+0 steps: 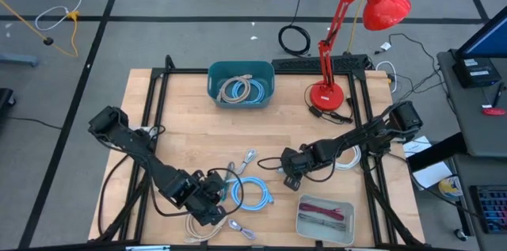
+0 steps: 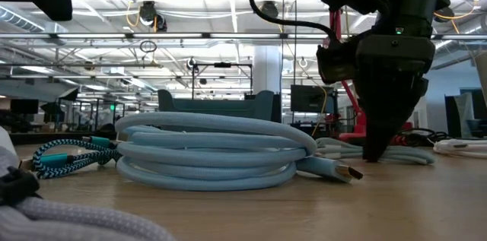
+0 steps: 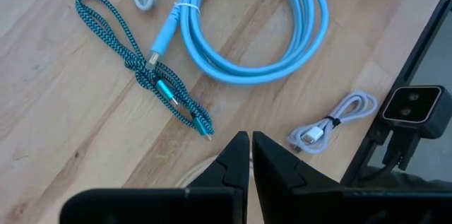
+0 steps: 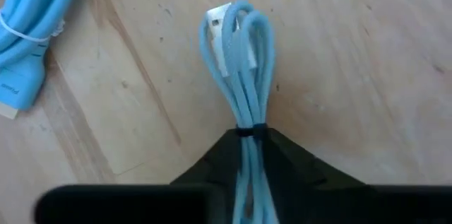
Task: Sort cables into bins
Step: Put the light blue charger cable into the gray bin
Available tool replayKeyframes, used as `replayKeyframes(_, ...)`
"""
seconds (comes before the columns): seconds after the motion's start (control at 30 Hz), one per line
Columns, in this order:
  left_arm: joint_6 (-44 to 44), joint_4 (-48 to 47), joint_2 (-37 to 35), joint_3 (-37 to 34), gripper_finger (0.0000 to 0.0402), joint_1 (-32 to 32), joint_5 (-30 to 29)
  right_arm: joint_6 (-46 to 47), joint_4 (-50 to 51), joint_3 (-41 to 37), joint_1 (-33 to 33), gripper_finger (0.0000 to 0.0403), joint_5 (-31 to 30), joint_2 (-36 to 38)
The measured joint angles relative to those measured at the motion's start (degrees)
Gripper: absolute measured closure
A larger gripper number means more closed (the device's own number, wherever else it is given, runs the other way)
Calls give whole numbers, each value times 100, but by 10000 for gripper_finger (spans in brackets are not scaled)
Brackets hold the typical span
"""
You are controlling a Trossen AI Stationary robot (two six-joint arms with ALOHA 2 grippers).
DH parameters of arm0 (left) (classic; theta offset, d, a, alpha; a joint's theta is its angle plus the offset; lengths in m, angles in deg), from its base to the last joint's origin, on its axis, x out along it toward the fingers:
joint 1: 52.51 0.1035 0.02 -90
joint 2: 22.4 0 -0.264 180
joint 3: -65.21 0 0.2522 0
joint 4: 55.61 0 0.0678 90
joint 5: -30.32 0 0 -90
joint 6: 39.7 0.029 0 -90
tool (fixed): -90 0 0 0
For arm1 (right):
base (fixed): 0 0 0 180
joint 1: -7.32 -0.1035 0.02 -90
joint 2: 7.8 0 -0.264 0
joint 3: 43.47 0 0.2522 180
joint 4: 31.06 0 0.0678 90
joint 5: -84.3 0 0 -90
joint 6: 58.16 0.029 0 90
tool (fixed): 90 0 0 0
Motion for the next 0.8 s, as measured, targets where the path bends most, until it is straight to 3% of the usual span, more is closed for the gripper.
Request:
replayKeyframes(0.13, -65, 0, 0, 0, 380, 0, -34, -138, -93, 0, -4, 390, 43, 85)
replayKeyframes(0.37, -82, -1, 1, 0, 380, 0, -94, -92, -35, -17, -29, 381, 270, 482)
replayKeyframes(0.63, -84, 1, 1, 0, 380, 0, -199, 277, -37, -15, -252, 387, 229, 1766)
replayKeyframes(0.8, -96, 1, 1, 0, 380, -13, -199, 797, -17, -13, -870, 388, 181, 2645)
